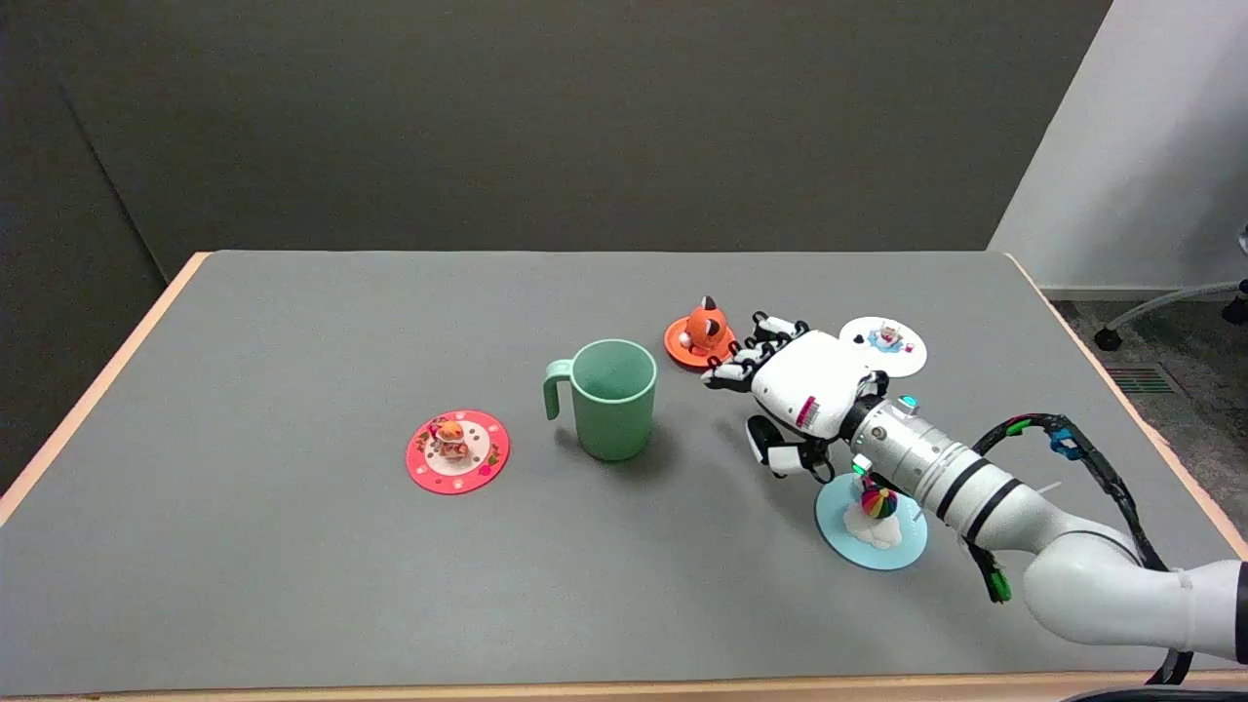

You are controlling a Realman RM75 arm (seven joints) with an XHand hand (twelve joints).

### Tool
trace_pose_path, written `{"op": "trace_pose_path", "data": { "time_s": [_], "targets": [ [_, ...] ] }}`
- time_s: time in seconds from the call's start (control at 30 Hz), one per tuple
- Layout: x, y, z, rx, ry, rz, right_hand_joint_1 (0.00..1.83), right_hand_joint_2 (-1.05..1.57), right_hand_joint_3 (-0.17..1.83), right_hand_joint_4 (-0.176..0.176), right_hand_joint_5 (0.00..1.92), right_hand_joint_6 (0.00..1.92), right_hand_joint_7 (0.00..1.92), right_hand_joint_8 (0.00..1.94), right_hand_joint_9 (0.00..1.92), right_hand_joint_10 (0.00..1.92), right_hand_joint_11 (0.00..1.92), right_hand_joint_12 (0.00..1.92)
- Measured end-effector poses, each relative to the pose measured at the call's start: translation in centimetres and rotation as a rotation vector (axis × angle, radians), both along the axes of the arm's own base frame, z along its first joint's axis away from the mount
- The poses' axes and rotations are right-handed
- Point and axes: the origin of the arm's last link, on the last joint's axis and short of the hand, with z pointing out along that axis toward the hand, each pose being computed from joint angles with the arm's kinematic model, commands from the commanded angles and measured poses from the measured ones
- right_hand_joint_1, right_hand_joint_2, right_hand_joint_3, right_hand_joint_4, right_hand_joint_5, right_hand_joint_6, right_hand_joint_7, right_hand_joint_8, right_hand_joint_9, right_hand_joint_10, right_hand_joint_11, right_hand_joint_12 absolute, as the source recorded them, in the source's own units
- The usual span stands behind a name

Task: Pick up the white cup lid.

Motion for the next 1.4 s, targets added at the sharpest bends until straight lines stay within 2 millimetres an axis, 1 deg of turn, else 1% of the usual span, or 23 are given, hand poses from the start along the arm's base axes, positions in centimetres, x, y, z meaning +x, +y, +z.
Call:
{"op": "trace_pose_path", "data": {
  "time_s": [0.2,0.23,0.27,0.53,0.63,0.67,0.73,1.0,1.2,1.4],
  "targets": [
    [-0.3,0.2,0.0,0.000,0.002,-0.003,0.84,0.82,0.98,0.066,0.56,0.17,0.61,0.15,0.71,0.25,0.27,0.90],
    [-0.3,0.2,0.0,0.000,0.002,-0.004,0.82,0.89,0.88,0.067,0.56,0.18,0.60,0.18,0.71,0.24,0.25,0.94],
    [-0.4,0.3,0.0,0.000,0.002,-0.006,0.81,0.91,0.83,0.068,0.55,0.19,0.59,0.19,0.71,0.24,0.25,0.95],
    [-0.4,0.4,0.1,-0.010,-0.013,-0.005,0.80,0.91,0.84,0.070,0.56,0.19,0.62,0.19,0.75,0.24,0.27,1.01],
    [-0.4,0.4,0.1,-0.016,-0.029,-0.006,0.80,0.93,0.81,0.077,0.57,0.19,0.64,0.18,0.75,0.25,0.27,1.01],
    [-0.3,0.4,0.1,-0.018,-0.035,-0.006,0.80,0.92,0.83,0.081,0.58,0.19,0.64,0.19,0.76,0.25,0.27,1.02],
    [-0.2,0.3,0.2,-0.024,-0.049,-0.006,0.82,0.83,0.97,0.087,0.60,0.17,0.67,0.15,0.77,0.25,0.29,0.98],
    [0.4,-0.1,0.7,-0.061,-0.109,-0.002,0.83,0.83,0.95,0.103,0.64,0.17,0.76,0.17,0.81,0.27,0.31,0.99],
    [1.0,-0.5,1.3,-0.094,-0.149,0.009,0.83,0.83,0.94,0.111,0.66,0.17,0.79,0.17,0.82,0.28,0.30,1.01],
    [1.7,-1.0,2.1,-0.127,-0.185,0.026,0.82,0.83,0.94,0.126,0.67,0.17,0.80,0.17,0.82,0.28,0.31,1.02]
  ]
}}
